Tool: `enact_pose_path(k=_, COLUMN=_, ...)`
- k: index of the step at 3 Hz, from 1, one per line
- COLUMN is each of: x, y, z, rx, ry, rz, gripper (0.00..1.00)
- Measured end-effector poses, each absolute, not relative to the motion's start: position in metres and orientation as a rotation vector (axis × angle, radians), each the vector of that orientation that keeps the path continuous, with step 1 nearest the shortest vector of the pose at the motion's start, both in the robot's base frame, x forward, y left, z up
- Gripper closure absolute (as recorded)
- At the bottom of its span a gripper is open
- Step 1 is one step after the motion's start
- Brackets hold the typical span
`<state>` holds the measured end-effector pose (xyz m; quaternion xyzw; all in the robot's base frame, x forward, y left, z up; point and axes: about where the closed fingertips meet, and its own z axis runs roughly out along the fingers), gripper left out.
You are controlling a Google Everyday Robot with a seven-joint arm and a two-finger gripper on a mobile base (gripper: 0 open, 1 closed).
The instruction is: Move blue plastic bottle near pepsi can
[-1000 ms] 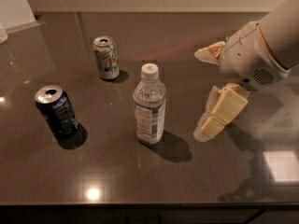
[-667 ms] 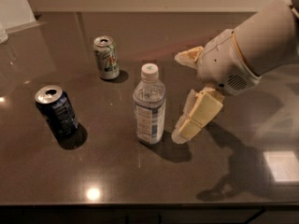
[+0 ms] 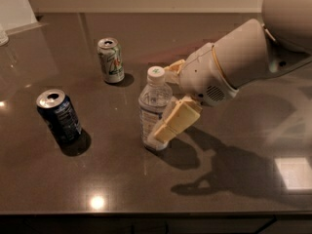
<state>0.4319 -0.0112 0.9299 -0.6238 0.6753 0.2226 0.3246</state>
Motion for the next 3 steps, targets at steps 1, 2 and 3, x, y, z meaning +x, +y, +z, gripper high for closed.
enact_pose_path(k=1, x=0.433, y=-0.003, z=0.931, rx=-1.619, ry=1.771, rz=0.635, gripper=0.4)
enact_pose_path(k=2, x=0.435, y=0.001, z=0.938, rx=-1.603, ry=1.766, rz=0.67, gripper=0.63)
enact_pose_path(k=3, x=0.439, y=0.015, z=0.954, rx=-1.603, ry=1.748, rz=0.706, gripper=0.87)
